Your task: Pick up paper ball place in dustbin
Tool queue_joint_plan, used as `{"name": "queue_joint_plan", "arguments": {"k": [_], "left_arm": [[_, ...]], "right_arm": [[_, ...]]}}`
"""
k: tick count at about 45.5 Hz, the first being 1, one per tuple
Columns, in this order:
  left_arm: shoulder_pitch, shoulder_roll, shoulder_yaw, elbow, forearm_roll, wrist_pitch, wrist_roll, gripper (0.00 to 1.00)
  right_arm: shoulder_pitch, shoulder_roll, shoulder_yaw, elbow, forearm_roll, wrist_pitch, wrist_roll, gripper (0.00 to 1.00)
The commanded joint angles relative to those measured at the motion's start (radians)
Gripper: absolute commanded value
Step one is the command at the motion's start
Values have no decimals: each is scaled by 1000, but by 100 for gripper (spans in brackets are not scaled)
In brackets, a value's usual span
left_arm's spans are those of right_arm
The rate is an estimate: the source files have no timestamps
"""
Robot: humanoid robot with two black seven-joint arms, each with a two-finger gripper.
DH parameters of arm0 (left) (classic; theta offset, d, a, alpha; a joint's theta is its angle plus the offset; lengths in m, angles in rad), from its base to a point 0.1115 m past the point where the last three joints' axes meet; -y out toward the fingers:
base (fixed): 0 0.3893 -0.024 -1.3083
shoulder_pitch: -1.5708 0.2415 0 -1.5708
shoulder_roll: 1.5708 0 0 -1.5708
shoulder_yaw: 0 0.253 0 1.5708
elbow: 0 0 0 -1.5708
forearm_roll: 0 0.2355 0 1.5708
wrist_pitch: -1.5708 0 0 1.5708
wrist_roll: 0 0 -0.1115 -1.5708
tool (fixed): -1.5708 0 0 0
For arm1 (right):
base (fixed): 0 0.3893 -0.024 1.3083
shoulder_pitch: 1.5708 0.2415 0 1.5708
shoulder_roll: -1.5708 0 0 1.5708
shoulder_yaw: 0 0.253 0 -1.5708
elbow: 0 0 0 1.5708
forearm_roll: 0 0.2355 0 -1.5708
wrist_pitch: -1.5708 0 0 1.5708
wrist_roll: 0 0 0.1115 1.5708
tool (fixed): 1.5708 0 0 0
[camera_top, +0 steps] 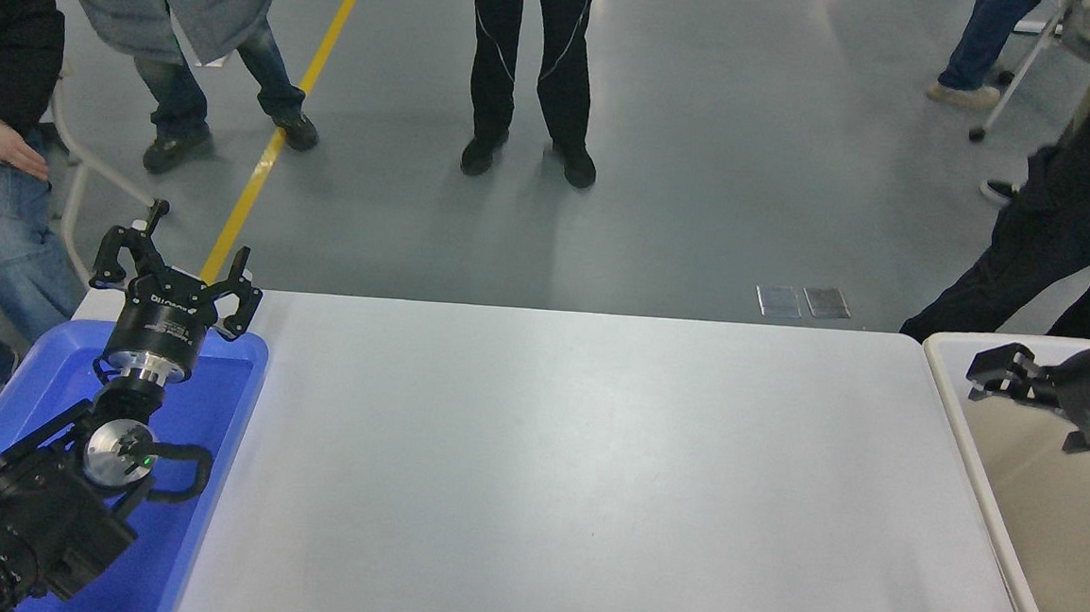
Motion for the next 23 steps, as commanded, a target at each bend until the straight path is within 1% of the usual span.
{"name": "queue_joint_plan", "arguments": {"k": [1,16,23], "left_arm": [[0,0,0,-1,0,0,0,98],[0,0,0,0,0,0,0,98],[-1,0,0,-1,0,0,0,98]], "right_arm": [[236,123,65,56,51,197,0,100],[443,312,69,72,113,197,0,100],[454,324,69,69,114,197,0,100]]}}
